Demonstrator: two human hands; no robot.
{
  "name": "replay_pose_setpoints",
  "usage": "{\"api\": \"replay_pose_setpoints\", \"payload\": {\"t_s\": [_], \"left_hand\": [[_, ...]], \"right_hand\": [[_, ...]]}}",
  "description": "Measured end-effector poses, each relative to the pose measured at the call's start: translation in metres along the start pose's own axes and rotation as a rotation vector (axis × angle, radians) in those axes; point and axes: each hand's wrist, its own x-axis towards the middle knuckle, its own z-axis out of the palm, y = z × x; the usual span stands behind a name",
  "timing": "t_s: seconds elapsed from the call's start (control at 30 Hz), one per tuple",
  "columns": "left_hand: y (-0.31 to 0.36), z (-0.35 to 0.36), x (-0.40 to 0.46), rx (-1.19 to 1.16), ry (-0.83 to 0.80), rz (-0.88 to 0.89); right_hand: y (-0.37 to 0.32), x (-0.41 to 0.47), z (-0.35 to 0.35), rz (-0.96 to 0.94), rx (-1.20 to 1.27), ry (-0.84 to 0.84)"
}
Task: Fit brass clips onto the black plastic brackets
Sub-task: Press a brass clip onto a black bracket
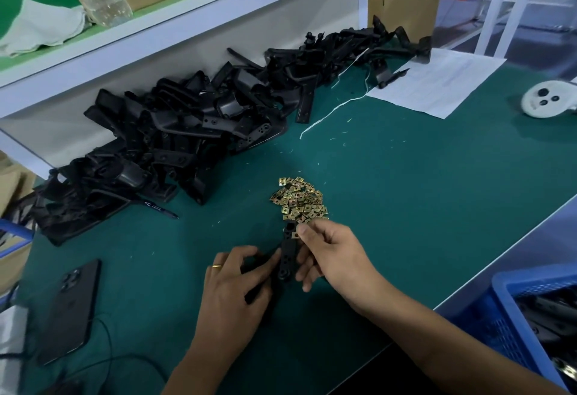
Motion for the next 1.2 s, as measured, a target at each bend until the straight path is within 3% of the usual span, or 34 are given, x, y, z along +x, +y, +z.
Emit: {"api": "replay_pose_setpoints", "payload": {"t_s": [0.13,0.23,0.33,0.4,0.47,0.53,0.67,0.8,1.03,1.13,1.2], "left_hand": [[-0.003,0.002,-0.002,0.027,0.006,0.045],[-0.005,0.0,-0.002,-0.006,0.007,0.057],[0.001,0.001,-0.002,0.009,0.011,0.04],[0.003,0.001,-0.004,0.011,0.027,0.005],[0.004,0.002,-0.003,-0.01,0.057,-0.037],[0.003,0.003,-0.001,-0.008,0.111,-0.108],[-0.005,0.002,-0.001,-0.012,0.223,-0.298],[-0.008,0.003,0.0,-0.018,0.244,-0.325],[-0.007,0.0,-0.001,-0.021,0.229,-0.321],[-0.01,0.003,-0.001,0.022,0.228,-0.257],[-0.011,0.005,-0.002,0.02,0.224,-0.233]], "right_hand": [[0.001,0.004,0.004,-0.028,-0.097,-0.009],[-0.01,0.014,-0.007,0.034,-0.134,-0.122],[-0.025,0.024,-0.022,0.064,-0.324,-0.19],[-0.026,0.027,-0.03,-0.059,-0.485,-0.048],[-0.016,0.029,-0.039,-0.332,-0.623,0.229],[-0.008,0.03,-0.047,-0.489,-0.718,0.386],[-0.006,0.036,-0.039,-0.499,-0.963,0.277],[-0.007,0.044,-0.027,-0.447,-1.257,0.276],[-0.006,0.044,-0.033,-0.506,-1.096,0.325],[-0.008,0.039,-0.033,-0.62,-0.888,0.335],[-0.007,0.032,-0.032,-0.565,-0.662,0.278]]}}
